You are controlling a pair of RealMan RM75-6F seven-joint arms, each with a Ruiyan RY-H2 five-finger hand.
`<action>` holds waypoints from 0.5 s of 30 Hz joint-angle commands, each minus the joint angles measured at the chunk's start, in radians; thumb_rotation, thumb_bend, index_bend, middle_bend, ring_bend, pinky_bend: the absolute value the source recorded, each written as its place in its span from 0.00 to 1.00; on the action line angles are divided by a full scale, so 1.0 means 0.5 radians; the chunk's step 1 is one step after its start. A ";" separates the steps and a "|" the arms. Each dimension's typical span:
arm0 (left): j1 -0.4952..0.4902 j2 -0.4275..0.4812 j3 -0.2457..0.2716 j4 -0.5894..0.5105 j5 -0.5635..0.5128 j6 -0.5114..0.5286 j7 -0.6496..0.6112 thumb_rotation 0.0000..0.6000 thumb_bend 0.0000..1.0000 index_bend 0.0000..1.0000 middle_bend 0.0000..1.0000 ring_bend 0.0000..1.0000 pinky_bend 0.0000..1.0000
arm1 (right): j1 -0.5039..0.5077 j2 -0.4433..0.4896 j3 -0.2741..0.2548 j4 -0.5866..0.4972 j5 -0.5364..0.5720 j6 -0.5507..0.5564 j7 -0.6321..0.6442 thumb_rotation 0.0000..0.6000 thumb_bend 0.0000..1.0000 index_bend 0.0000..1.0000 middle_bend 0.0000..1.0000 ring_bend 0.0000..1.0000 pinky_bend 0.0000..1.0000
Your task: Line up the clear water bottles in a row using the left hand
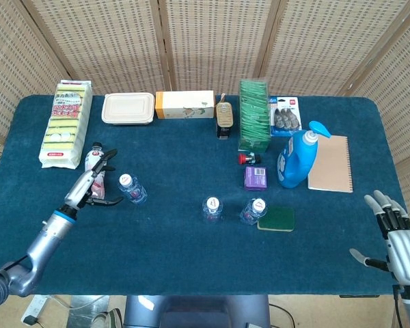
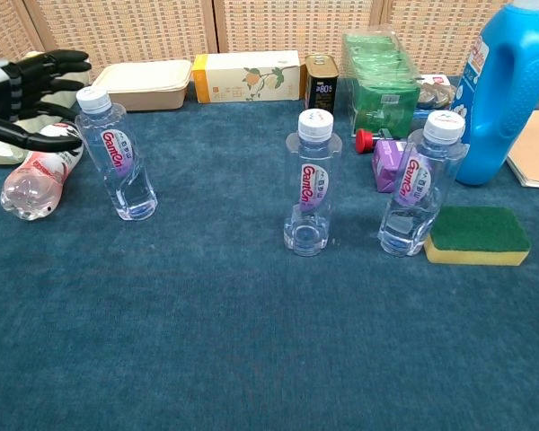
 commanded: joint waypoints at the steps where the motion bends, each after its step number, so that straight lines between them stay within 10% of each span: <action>1: -0.018 -0.038 0.010 0.034 0.001 -0.019 -0.017 1.00 0.17 0.00 0.00 0.00 0.19 | 0.000 -0.001 0.001 -0.001 0.000 0.001 -0.001 1.00 0.03 0.02 0.00 0.00 0.00; 15: -0.101 -0.194 0.011 0.119 -0.036 -0.153 0.043 1.00 0.17 0.00 0.00 0.00 0.19 | -0.004 0.006 0.001 0.003 -0.004 0.010 0.022 1.00 0.03 0.02 0.00 0.00 0.00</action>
